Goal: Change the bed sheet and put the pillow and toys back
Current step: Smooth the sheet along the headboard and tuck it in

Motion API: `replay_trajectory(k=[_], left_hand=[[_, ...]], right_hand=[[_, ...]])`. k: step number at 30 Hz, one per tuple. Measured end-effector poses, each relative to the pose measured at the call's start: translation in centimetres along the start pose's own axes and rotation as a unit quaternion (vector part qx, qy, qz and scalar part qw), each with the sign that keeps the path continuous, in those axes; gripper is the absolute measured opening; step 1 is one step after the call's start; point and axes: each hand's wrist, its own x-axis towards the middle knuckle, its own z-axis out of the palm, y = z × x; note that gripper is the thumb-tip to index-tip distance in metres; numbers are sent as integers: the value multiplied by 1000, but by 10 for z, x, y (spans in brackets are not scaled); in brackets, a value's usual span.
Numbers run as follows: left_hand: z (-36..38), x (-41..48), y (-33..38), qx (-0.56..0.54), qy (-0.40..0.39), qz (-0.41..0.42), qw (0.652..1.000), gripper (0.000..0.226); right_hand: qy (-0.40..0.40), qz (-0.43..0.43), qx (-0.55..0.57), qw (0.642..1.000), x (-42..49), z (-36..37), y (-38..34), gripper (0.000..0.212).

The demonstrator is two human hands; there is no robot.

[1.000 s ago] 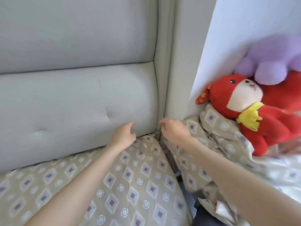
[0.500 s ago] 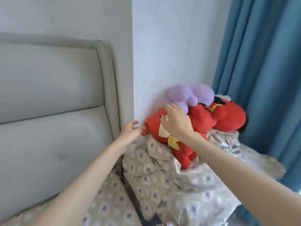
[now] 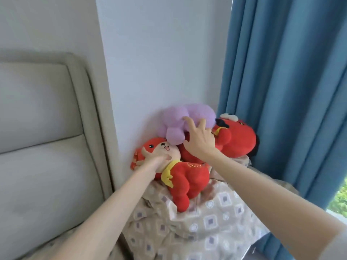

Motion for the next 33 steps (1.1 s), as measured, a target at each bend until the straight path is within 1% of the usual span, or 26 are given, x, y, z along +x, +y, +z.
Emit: replay_trajectory(k=[3,6,8,10,13,16,17,20,24,29,33], left_hand=[[7,9,-1,65,38,-16,997,122],[13,24,-6,52,58,3,997,134],[16,32,-8,43,61,26,997,140],[18,37,-9,31,60,34,997,141],[19,42,-11,14,74,46,996,134],[19,39,-9,-8,96,58,994,123],[19,37,-7,-15,99,63,993,119],[16,32,0,-36,105,94,989,108],[6,19,22,-97,104,106,984,104],[-30,-1,57,-140,116,142,973,105],[-73,-20,74,-165,127,163,964,105]], right_hand=[[19,12,-13,1000,11,17,1,68],[15,27,-46,998,14,34,10,73],[20,36,-48,998,19,42,19,69],[26,38,-49,998,26,44,27,62],[36,48,-26,998,38,43,34,53],[22,48,59,997,44,40,35,47],[26,49,72,996,45,38,35,43],[57,51,55,996,45,28,33,31],[119,27,37,992,49,-4,31,26],[176,-16,86,981,50,-54,11,22],[201,-53,112,972,43,-88,-21,24]])
